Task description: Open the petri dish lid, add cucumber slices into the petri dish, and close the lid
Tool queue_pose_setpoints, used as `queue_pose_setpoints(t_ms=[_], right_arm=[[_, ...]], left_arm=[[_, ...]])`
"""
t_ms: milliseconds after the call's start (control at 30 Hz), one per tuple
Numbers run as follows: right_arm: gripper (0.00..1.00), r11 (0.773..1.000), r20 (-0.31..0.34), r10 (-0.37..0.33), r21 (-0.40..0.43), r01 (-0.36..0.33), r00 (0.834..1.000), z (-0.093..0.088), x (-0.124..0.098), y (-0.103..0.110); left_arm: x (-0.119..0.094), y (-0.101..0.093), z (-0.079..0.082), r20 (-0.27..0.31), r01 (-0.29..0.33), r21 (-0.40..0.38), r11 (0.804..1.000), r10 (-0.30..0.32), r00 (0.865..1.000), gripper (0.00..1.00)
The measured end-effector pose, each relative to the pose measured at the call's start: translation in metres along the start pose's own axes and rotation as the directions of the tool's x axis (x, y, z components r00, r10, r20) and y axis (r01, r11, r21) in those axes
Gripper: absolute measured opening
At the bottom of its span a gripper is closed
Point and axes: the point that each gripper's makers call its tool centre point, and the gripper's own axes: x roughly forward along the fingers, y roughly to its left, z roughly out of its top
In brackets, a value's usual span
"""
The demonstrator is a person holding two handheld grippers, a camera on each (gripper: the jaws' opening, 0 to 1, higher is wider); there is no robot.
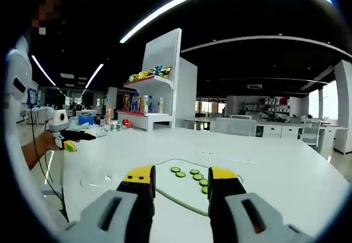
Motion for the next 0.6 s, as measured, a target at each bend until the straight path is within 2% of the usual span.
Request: queue_pose_setpoints(t_ms=[200, 600], right_arm=[[0.38, 0.996, 0.021, -0.089, 0.008, 0.089, 0.996, 0.002, -0.021, -0.026], [0.4, 0.984, 0.039, -0.175, -0.014, 0.175, 0.984, 0.003, -0.048, -0.045]], left_arm=[[-0.003, 0.006, 0.001, 0.001, -0.022, -0.001, 1.0, 0.022, 1.0, 0.72], [-0.008, 0.009, 0.007, 0.013, -0.036, -0.002, 0.999, 0.036, 0.999, 0.73]])
